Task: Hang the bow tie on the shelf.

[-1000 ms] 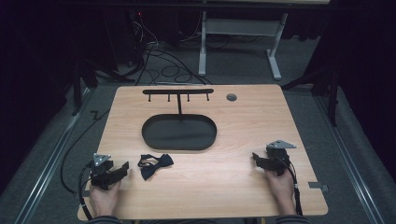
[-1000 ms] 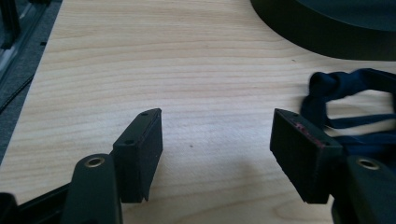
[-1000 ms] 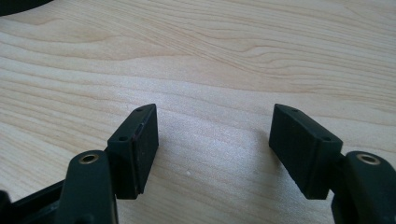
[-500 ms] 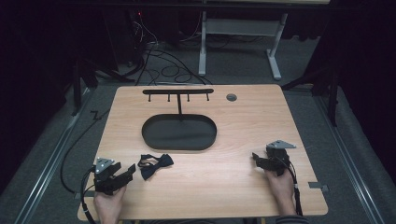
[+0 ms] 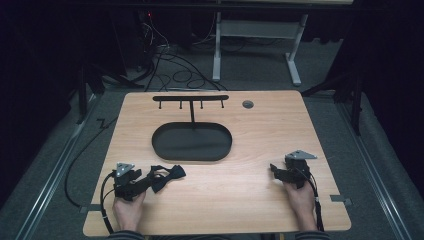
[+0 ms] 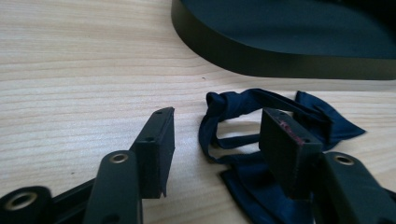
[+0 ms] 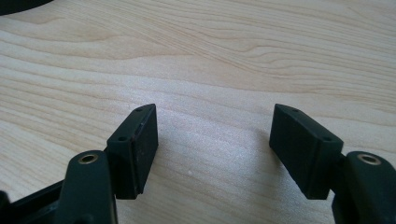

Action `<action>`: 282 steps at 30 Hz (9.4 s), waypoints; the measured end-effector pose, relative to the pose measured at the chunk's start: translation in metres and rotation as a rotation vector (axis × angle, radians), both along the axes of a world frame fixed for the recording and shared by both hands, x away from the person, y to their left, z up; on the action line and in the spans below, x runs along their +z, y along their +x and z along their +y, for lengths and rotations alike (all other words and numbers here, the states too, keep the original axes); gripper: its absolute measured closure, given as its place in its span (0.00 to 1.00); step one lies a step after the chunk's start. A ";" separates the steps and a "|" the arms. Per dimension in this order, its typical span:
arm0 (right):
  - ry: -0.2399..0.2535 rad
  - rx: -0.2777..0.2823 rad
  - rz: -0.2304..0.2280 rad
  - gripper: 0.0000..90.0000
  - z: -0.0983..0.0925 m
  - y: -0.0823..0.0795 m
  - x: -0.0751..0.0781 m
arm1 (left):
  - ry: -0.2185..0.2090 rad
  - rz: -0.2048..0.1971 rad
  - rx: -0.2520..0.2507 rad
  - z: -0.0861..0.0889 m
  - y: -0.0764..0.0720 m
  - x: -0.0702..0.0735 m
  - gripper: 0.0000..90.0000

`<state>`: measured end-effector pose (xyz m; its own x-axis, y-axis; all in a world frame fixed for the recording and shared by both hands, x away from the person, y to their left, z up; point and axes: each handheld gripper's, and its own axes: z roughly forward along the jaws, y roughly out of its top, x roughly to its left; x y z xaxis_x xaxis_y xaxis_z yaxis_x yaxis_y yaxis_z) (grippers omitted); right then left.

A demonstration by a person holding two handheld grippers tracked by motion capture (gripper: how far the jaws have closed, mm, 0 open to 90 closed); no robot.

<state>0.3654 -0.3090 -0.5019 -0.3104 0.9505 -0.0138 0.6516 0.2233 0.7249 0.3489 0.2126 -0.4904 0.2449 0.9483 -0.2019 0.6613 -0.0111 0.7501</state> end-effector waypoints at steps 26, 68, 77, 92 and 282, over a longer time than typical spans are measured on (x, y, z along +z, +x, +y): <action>0.000 0.002 0.000 0.38 0.000 0.000 0.000 | 0.168 0.026 -0.005 -0.010 0.012 -0.010 0.81; 0.000 -0.001 0.001 0.38 0.001 -0.002 0.000 | 0.077 -0.149 -0.225 -0.017 0.001 0.071 1.00; 0.000 0.000 0.001 0.37 0.001 -0.002 0.000 | 0.100 -0.162 -0.264 -0.026 0.009 0.084 1.00; -0.002 0.003 0.001 0.37 0.001 -0.002 0.000 | 0.038 -0.181 -0.298 -0.024 0.025 0.101 1.00; 0.003 0.014 0.002 0.37 0.001 -0.002 0.000 | 0.093 -0.263 -0.193 -0.006 0.081 0.163 0.59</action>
